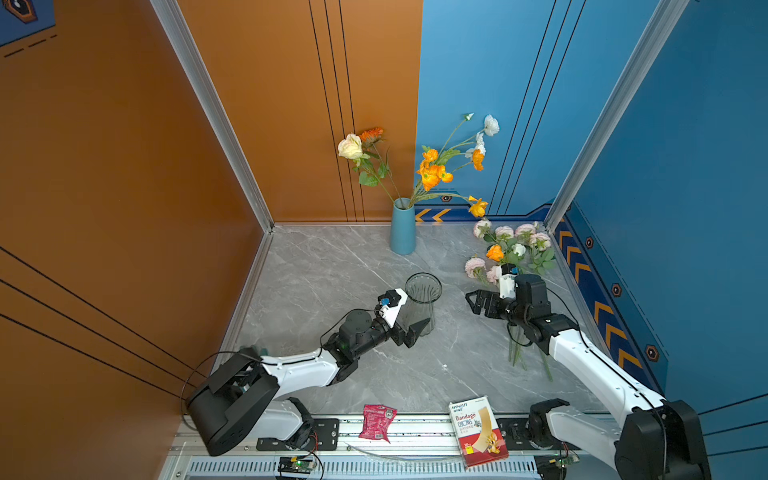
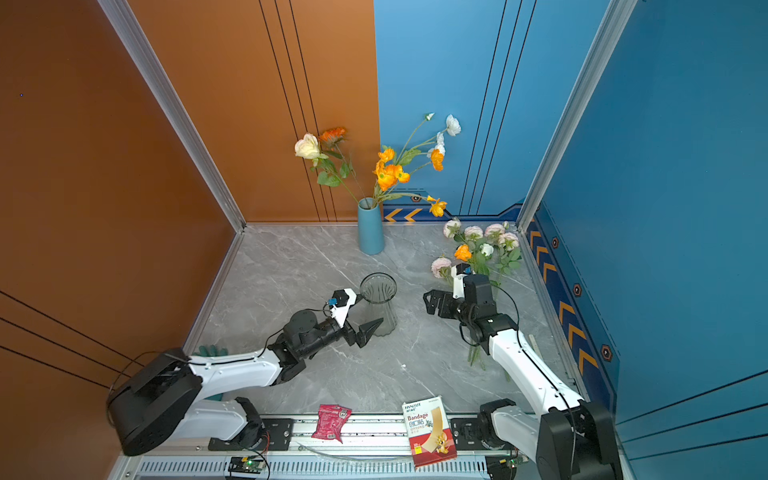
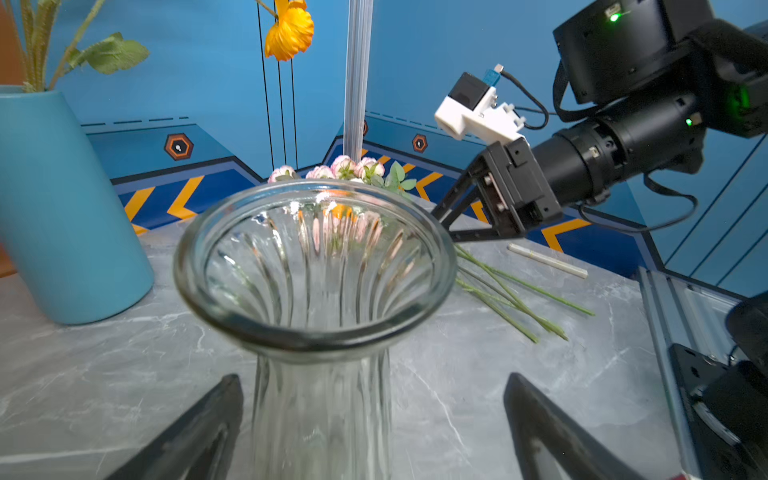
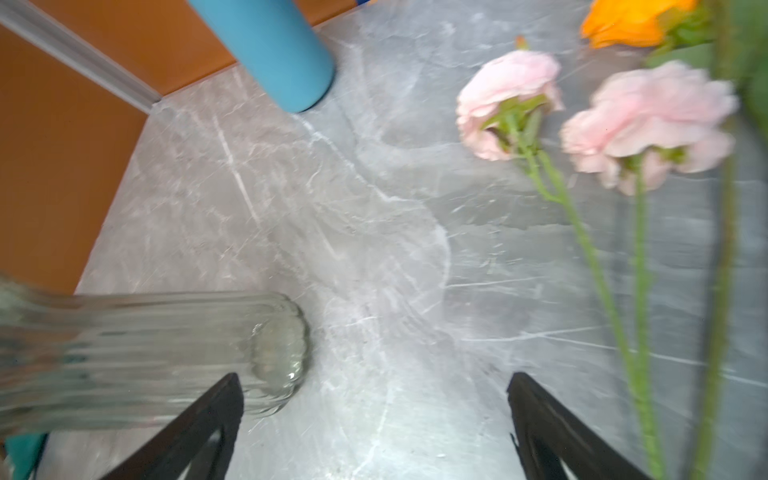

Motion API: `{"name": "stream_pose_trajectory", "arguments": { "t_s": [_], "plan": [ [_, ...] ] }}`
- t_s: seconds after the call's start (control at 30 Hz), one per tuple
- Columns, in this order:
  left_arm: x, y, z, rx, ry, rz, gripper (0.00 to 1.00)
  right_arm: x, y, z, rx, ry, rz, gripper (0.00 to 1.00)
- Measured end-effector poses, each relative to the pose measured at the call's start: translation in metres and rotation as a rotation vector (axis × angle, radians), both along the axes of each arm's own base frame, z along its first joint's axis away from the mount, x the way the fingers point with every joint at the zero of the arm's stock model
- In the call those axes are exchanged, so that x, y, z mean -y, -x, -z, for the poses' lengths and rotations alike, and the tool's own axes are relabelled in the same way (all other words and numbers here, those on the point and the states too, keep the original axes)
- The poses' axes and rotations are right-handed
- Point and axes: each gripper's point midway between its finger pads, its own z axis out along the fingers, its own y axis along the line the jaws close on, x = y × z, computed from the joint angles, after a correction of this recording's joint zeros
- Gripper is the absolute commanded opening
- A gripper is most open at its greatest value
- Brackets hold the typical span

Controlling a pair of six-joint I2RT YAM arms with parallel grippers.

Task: Arrange the flowers into the vase
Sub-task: 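Set the glass vase down and open the left gripper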

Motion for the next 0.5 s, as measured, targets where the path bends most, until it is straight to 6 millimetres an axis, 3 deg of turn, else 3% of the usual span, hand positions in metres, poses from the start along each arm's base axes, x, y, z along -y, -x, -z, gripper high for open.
{"name": "stream_pose_trajectory", "arguments": {
  "t_s": [0.13,0.27,0.4,0.5],
  "plan": [
    [-0.011,0.011,-0.04,-0.02,-0.072,0.005,0.98,0.035,-0.007,0.01,-0.092,0.083,0.115,0.99],
    [-0.012,0.029,-0.09,0.022,-0.136,0.092,0.98,0.059,-0.008,0.034,-0.22,0.157,0.17,0.85],
    [0.005,0.047,-0.123,0.046,-0.257,0.279,0.98,0.069,-0.002,0.062,-0.355,0.218,0.168,0.73],
    [0.022,0.053,-0.132,0.05,-0.326,0.414,0.98,0.068,0.005,0.077,-0.436,0.249,0.146,0.68]
  ]
}}
